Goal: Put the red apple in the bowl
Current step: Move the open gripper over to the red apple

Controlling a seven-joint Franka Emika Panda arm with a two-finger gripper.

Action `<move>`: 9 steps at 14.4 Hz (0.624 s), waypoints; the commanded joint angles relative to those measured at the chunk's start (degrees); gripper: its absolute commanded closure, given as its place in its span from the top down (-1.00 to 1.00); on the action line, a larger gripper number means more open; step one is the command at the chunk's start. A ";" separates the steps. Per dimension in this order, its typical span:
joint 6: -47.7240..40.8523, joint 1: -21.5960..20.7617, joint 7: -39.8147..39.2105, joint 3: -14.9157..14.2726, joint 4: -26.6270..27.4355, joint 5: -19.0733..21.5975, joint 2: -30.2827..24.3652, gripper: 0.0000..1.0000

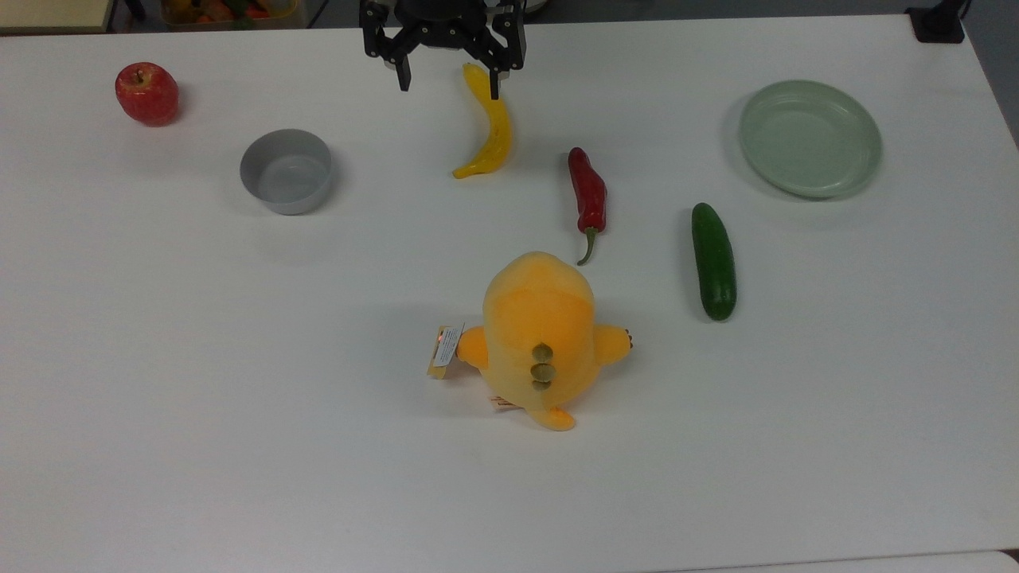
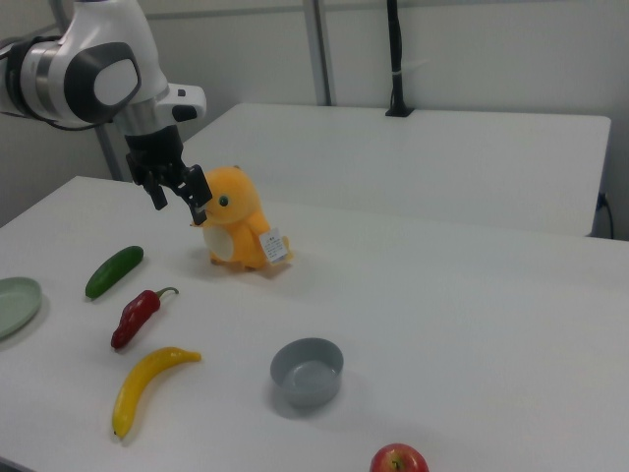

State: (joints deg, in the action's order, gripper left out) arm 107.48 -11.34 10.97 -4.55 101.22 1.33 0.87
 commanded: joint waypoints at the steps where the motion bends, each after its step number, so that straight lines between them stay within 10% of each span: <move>1: 1.86 -0.62 -3.12 -0.55 4.76 -0.10 -2.79 1.00; 9: 1.42 1.48 -9.01 -0.55 6.18 -1.06 -3.59 1.00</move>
State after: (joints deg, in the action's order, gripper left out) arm 107.48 -11.23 6.48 -4.58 104.01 1.24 -0.30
